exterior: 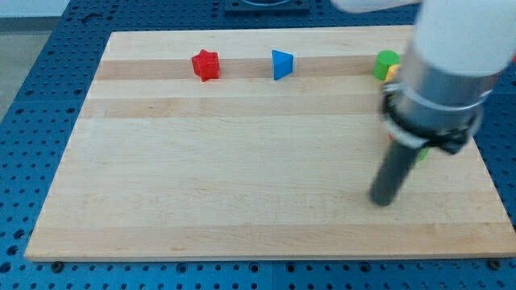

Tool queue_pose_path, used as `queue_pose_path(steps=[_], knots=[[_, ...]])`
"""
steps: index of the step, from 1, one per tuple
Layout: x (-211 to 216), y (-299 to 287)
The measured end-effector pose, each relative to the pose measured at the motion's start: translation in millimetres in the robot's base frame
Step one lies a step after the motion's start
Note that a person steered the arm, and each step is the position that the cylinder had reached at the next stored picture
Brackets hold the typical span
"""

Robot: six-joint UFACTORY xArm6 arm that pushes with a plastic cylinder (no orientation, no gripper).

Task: Push the blue triangle to the green circle

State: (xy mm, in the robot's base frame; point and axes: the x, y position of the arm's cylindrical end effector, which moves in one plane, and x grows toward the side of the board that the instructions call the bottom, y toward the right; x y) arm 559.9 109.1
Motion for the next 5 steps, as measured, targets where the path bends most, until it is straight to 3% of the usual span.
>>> queue_pose_path(steps=[1,2,3,5], knots=[[-21,-88],[-78,-123],[-149,-126],[-243,-133]])
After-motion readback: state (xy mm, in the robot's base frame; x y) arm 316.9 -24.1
